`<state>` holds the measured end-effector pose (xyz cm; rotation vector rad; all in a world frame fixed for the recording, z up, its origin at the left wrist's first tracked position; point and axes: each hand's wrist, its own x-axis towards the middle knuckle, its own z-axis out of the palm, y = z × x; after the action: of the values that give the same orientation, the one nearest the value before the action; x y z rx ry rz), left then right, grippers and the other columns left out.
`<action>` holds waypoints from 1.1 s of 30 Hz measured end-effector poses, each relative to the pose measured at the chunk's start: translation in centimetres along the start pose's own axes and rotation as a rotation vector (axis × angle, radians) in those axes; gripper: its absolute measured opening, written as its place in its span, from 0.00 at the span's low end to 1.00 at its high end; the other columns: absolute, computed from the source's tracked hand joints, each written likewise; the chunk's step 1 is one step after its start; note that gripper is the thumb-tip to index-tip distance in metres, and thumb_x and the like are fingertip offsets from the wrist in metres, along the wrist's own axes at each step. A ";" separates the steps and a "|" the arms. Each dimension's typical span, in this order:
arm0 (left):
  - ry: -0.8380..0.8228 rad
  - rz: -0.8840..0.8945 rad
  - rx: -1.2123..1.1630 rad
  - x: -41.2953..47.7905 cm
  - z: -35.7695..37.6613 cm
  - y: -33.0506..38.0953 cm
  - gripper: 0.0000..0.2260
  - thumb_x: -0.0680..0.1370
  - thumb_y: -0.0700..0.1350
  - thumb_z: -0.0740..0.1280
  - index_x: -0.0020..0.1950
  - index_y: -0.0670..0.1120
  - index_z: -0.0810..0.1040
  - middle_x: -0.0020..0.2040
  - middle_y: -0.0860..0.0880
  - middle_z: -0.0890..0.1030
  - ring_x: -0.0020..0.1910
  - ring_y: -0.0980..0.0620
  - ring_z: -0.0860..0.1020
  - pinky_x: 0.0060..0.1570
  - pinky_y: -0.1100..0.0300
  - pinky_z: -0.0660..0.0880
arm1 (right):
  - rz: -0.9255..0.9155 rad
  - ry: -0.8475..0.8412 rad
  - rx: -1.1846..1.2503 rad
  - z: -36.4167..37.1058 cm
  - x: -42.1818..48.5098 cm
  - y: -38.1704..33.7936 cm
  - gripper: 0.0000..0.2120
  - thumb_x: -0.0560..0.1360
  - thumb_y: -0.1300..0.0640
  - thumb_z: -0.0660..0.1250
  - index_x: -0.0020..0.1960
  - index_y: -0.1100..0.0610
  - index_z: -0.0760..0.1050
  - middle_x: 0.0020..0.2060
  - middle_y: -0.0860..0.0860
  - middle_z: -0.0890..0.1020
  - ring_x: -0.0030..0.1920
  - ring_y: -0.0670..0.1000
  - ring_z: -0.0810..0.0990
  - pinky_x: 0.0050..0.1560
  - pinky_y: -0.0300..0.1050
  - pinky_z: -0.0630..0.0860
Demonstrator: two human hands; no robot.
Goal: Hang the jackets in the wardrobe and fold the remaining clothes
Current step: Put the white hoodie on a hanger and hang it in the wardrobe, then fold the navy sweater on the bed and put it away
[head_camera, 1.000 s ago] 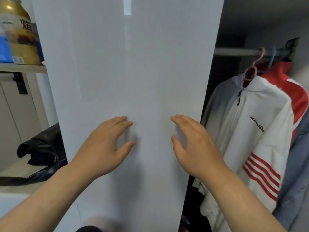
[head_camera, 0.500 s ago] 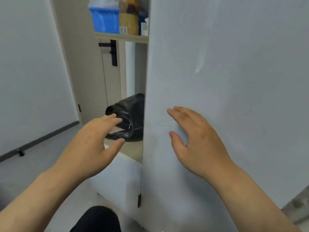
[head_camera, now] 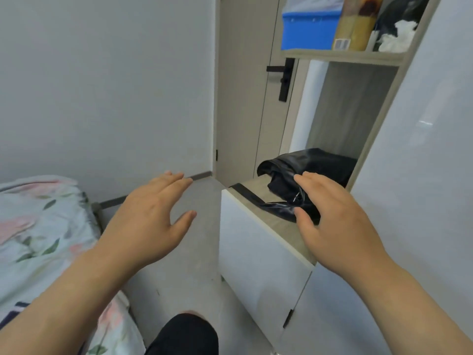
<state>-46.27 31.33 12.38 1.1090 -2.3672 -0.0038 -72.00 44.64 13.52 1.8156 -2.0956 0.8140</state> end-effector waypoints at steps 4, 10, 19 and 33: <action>0.045 -0.039 0.023 -1.6 -2.0 -1.8 0.25 0.75 0.49 0.72 0.71 0.44 0.74 0.71 0.44 0.73 0.73 0.45 0.69 0.69 0.53 0.63 | -0.033 -0.020 0.012 1.1 0.8 -2.3 0.26 0.77 0.57 0.68 0.74 0.53 0.68 0.71 0.49 0.72 0.73 0.50 0.67 0.71 0.44 0.61; 0.070 -0.079 0.029 -4.2 -3.9 -4.2 0.25 0.77 0.51 0.69 0.73 0.46 0.72 0.74 0.48 0.70 0.75 0.50 0.65 0.71 0.59 0.58 | -0.071 -0.034 0.021 2.6 0.5 -5.2 0.27 0.77 0.55 0.67 0.75 0.51 0.67 0.72 0.47 0.71 0.73 0.49 0.66 0.71 0.42 0.59; 0.064 -0.161 0.019 -7.6 -2.6 -9.2 0.23 0.78 0.51 0.68 0.71 0.44 0.74 0.71 0.45 0.73 0.73 0.46 0.69 0.68 0.57 0.59 | -0.102 -0.158 0.028 7.3 -0.2 -8.7 0.27 0.76 0.56 0.69 0.74 0.53 0.69 0.70 0.48 0.73 0.70 0.48 0.69 0.66 0.35 0.55; 0.102 -0.772 0.060 -27.4 -7.0 -24.5 0.24 0.77 0.51 0.68 0.73 0.50 0.72 0.73 0.53 0.71 0.73 0.53 0.66 0.69 0.61 0.58 | -0.410 -0.452 0.296 20.7 1.7 -26.0 0.25 0.76 0.58 0.68 0.73 0.53 0.70 0.70 0.49 0.73 0.70 0.52 0.70 0.67 0.41 0.60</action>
<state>-11.05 36.14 0.74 1.9262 -1.7268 -0.1442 -43.67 29.95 4.01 2.6831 -1.7846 0.6762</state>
